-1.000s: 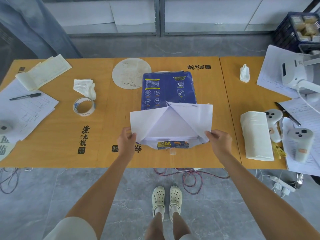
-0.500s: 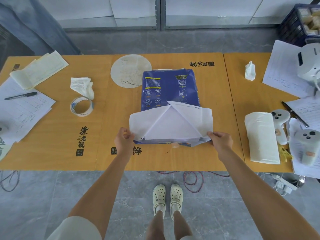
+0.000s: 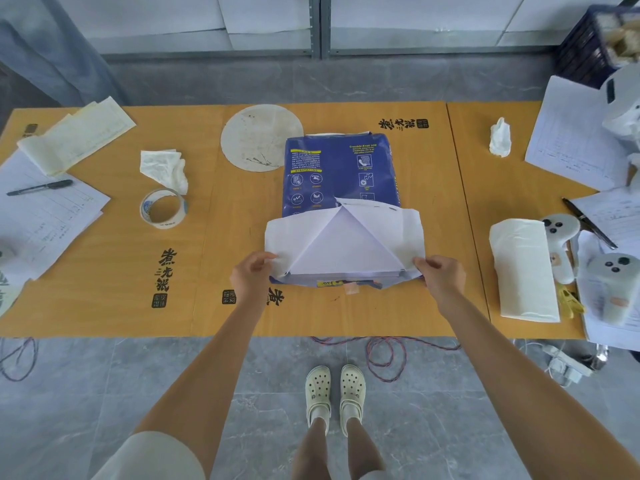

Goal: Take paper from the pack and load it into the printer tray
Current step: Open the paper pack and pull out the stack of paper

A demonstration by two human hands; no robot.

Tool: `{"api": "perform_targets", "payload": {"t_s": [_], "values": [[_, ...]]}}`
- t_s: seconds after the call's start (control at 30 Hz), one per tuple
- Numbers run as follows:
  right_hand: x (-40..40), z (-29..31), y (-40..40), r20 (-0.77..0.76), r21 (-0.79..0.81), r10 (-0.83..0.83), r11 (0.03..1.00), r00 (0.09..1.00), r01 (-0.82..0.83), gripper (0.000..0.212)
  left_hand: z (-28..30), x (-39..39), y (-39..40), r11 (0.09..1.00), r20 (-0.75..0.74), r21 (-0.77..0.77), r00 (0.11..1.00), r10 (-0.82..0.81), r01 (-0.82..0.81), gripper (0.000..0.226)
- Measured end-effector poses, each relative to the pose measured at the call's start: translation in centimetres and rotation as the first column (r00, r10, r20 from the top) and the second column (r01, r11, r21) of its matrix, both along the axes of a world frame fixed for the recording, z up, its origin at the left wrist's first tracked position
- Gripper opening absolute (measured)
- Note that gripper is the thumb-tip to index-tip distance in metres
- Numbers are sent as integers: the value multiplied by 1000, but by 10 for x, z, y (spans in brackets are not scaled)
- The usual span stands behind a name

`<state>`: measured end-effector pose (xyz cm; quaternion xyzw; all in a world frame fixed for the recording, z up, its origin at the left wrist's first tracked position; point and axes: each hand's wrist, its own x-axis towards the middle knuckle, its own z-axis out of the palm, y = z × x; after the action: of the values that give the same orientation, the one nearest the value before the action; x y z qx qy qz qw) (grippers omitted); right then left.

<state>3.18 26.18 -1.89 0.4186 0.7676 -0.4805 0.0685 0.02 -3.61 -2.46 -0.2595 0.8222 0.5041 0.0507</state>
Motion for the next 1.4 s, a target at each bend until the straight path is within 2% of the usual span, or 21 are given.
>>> {"api": "perform_targets", "payload": {"t_s": [0.1,0.2,0.3,0.4,0.47,0.53,0.67,0.73,0.8,0.87,0.97,1.03,1.17,1.4], "values": [[1,0,1,-9,107,79,991,997,-77,28,2,0,-1,995,-56,-100,998,-35,29,16],[2,8,-3,-8,296,126,948,992,-118,19,4,-2,-2,959,-113,-254,980,-161,129,21],[3,13,-8,-2,478,250,851,968,-219,16,6,-4,0,902,-144,-348,935,-323,258,36],[2,16,-13,-6,549,406,765,914,-337,7,7,-4,4,856,-155,-381,888,-433,350,37],[2,18,-16,1,554,462,738,887,-385,9,8,-1,6,851,-162,-348,869,-468,393,34],[4,20,-20,3,530,466,750,885,-397,10,8,4,8,855,-174,-304,858,-484,421,30],[13,20,-27,-8,462,429,803,903,-377,11,9,18,13,904,-155,-225,902,-402,364,24],[18,20,-29,27,451,437,797,899,-401,10,9,21,15,886,-116,-243,895,-430,395,22],[21,19,-30,84,469,495,746,865,-472,10,9,20,15,812,-58,-323,847,-529,485,21],[22,18,-30,140,508,578,655,804,-559,13,10,17,15,732,0,-406,801,-599,547,21],[17,18,-30,200,552,667,528,718,-645,22,10,10,14,676,35,-456,771,-636,579,21],[13,19,-27,219,550,684,503,696,-667,25,8,8,13,687,8,-454,773,-634,568,20],[13,15,-20,196,570,682,505,704,-648,26,1,9,7,762,-84,-396,806,-586,513,17],[12,9,-14,129,586,704,513,698,-627,22,-3,5,-2,799,-181,-304,792,-583,519,6]]}}
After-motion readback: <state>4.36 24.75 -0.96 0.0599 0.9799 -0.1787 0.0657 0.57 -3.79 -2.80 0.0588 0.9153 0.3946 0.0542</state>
